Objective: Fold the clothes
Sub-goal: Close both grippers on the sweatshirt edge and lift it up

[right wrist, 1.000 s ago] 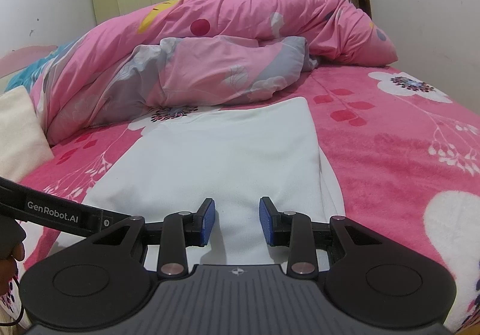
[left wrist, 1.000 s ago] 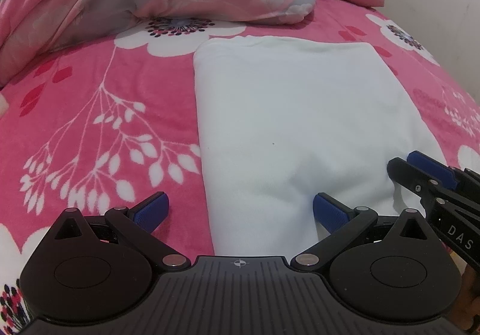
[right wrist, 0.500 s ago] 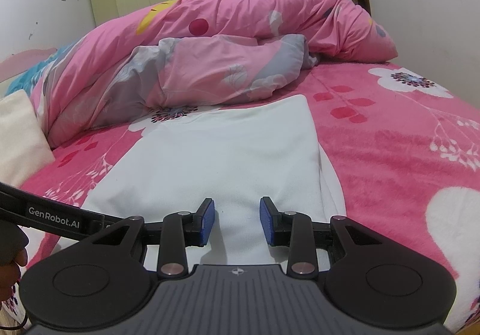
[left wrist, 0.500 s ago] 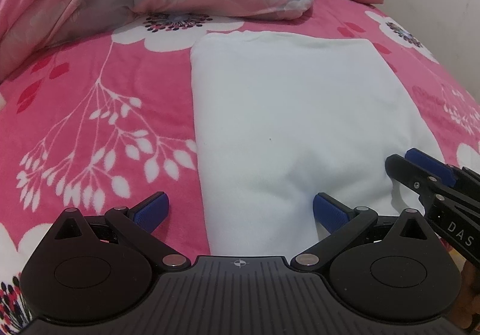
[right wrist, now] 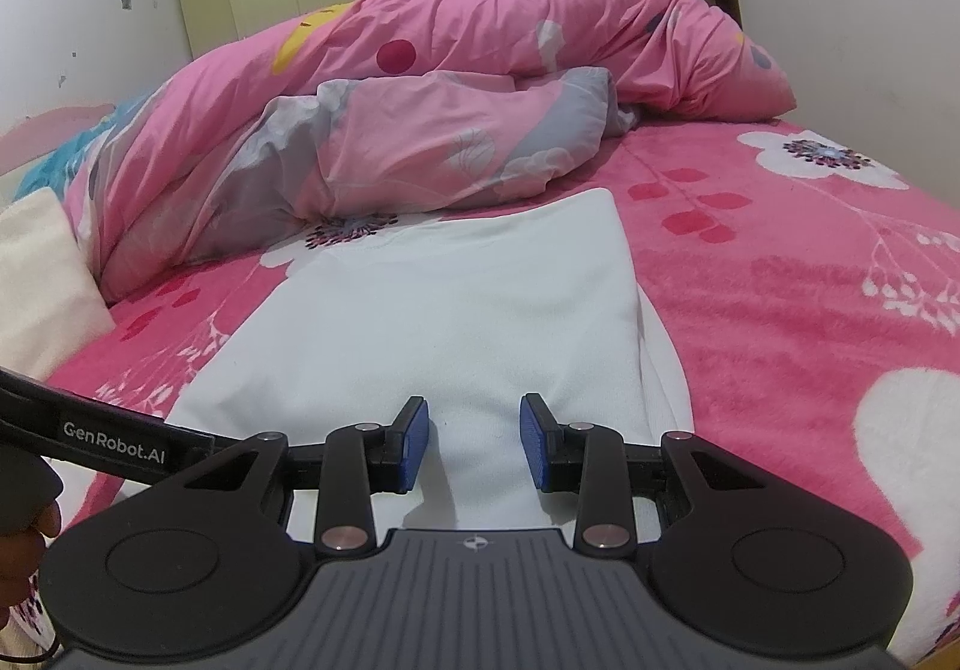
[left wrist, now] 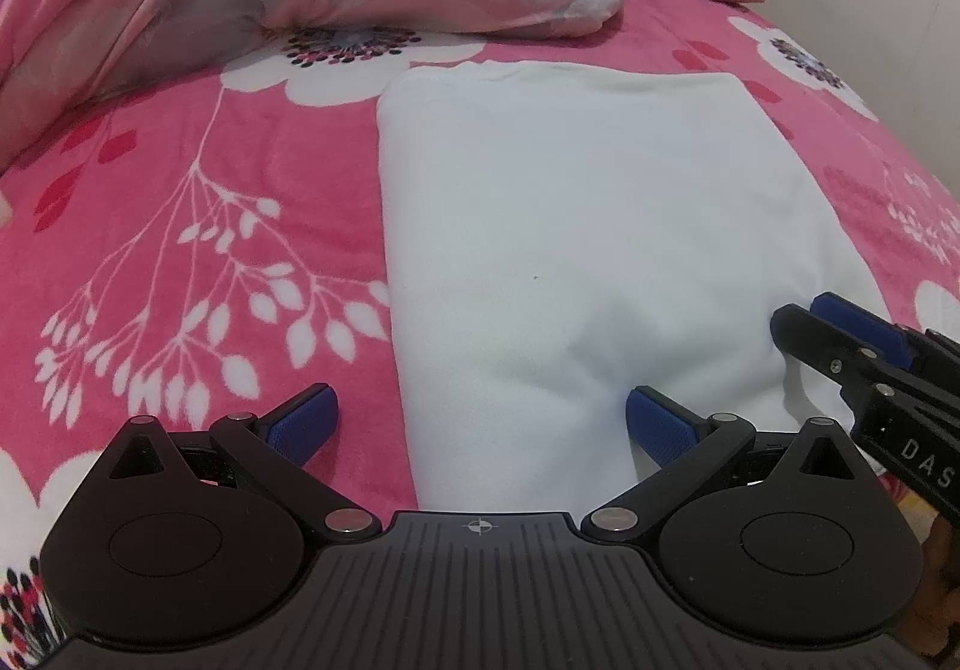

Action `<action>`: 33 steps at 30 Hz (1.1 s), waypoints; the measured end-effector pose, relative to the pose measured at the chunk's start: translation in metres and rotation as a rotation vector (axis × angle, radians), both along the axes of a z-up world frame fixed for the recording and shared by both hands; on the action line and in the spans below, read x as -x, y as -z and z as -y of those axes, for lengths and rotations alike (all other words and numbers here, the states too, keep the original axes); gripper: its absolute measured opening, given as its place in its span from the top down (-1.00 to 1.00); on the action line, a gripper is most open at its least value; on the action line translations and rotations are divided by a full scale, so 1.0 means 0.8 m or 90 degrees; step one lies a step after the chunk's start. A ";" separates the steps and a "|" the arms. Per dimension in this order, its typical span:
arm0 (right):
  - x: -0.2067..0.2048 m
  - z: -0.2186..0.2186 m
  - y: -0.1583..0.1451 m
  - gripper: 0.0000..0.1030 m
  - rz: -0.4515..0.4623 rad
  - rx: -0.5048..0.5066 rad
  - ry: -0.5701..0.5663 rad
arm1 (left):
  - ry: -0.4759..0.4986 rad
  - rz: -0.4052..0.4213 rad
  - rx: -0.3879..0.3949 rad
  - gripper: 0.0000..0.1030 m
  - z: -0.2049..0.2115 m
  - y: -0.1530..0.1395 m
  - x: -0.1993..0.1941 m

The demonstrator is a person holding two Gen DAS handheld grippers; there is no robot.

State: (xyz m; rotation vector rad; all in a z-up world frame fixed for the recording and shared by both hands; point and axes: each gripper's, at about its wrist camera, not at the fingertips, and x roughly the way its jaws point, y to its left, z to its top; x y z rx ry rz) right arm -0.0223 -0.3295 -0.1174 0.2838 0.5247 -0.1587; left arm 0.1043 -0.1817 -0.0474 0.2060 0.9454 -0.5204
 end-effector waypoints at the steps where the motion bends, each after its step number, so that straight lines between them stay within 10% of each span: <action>1: 0.001 0.002 -0.001 0.30 0.004 -0.010 0.000 | 0.013 0.006 0.011 -1.00 -0.003 0.001 0.000; 11: 0.024 0.102 -0.017 -0.35 0.088 -0.178 0.028 | 0.043 -0.037 0.166 -1.00 -0.037 0.007 -0.032; 22: -0.100 0.202 0.034 -0.55 -0.085 -0.414 -0.112 | 0.082 -0.145 0.318 -0.99 -0.040 0.033 -0.127; 29: -0.201 0.219 0.054 -0.41 -0.109 -0.462 -0.205 | 0.128 -0.178 0.357 -0.98 -0.019 0.040 -0.179; 33: -0.233 0.208 0.055 0.25 -0.121 -0.423 -0.231 | 0.123 -0.158 0.351 -0.54 -0.010 0.038 -0.188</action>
